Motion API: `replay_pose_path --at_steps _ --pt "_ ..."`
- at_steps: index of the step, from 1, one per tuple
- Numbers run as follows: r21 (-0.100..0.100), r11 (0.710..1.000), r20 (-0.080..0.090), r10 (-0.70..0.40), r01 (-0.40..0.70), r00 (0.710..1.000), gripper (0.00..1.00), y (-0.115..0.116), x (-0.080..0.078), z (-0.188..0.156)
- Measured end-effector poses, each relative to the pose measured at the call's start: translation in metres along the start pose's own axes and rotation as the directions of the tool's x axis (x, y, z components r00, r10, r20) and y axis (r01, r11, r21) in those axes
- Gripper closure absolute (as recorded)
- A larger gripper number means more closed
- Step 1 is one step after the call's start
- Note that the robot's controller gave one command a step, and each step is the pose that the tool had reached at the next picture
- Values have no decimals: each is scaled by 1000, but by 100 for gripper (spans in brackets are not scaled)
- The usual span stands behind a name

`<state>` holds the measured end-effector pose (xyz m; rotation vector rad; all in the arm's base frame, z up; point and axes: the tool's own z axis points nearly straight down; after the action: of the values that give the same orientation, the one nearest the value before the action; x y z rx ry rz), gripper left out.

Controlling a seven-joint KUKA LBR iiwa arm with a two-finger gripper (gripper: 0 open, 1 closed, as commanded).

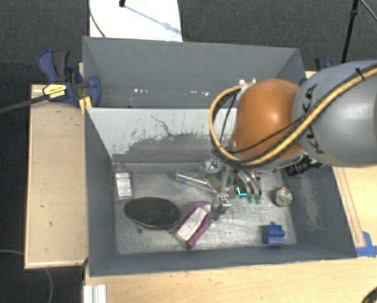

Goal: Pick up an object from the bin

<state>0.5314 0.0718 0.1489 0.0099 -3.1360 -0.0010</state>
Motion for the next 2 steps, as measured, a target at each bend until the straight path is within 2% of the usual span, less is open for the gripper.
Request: replay_pose_path --at_steps 1,2 --pt "-4 992 19 129 -129 992 0 28 19 56" --pt "-5 991 12 137 -137 991 0 76 9 32"
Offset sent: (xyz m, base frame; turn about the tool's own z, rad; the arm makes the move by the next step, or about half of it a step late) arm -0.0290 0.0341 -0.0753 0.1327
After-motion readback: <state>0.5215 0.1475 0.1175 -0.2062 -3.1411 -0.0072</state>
